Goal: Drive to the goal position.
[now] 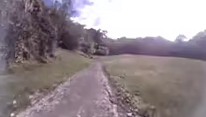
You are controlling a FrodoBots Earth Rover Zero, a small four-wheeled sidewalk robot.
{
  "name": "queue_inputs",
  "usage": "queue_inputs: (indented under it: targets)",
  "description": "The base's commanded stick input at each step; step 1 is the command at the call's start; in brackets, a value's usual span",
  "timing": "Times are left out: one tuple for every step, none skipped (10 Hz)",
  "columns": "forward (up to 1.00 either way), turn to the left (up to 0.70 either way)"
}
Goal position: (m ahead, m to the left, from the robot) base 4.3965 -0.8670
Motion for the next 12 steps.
queue_inputs:
  targets:
    - [1.00,0.23]
    - [1.00,0.15]
    - [1.00,0.06]
    - [1.00,0.00]
    - [1.00,0.00]
    - [1.00,0.00]
    - [1.00,0.00]
    - [1.00,0.00]
    - [1.00,0.13]
    - [1.00,0.31]
    - [1.00,0.29]
    - [1.00,0.14]
